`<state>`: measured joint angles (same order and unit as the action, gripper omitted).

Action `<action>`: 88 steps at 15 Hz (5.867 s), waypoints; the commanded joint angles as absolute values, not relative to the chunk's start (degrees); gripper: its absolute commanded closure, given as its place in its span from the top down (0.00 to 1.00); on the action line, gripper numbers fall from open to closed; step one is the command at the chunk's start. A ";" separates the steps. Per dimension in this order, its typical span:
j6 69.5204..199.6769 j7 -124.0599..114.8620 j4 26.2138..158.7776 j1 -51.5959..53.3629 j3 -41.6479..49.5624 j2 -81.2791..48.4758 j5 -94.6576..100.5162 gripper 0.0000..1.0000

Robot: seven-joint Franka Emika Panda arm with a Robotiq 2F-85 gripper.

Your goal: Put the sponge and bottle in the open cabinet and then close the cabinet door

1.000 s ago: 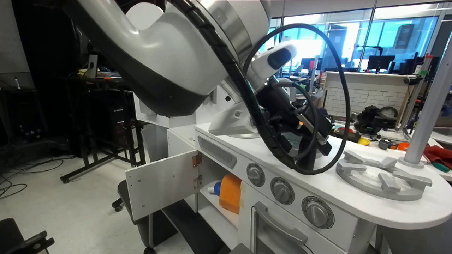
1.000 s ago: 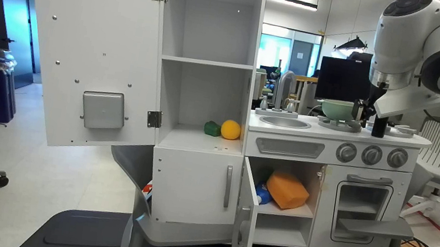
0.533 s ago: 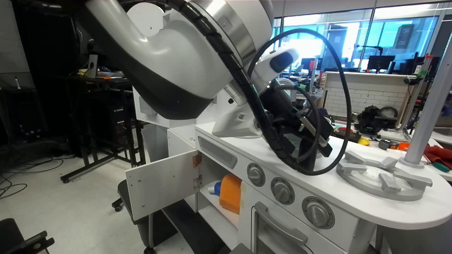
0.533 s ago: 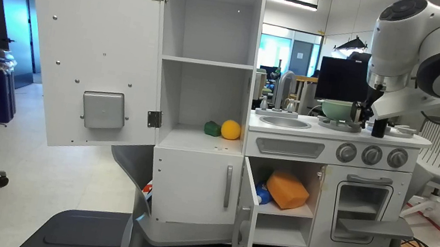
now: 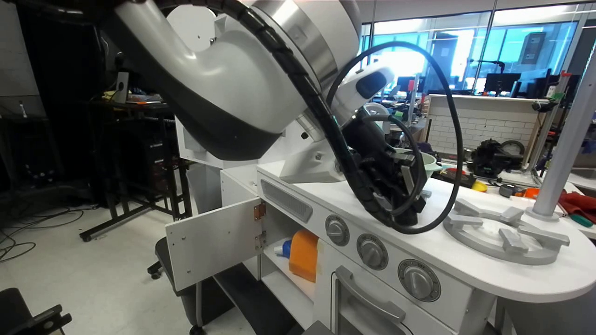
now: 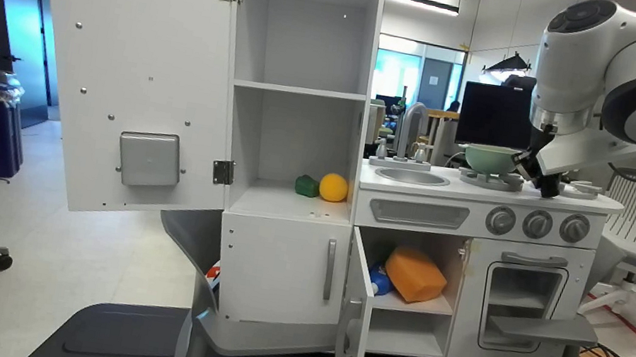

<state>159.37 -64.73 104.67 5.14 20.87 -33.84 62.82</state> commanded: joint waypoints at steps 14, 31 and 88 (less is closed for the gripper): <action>156.55 -21.77 124.47 -3.42 1.87 -16.03 43.84 0.09; 142.63 -1.33 118.73 7.69 -0.05 -28.34 30.72 0.09; 162.72 -66.63 72.04 31.76 37.24 -79.59 52.54 0.95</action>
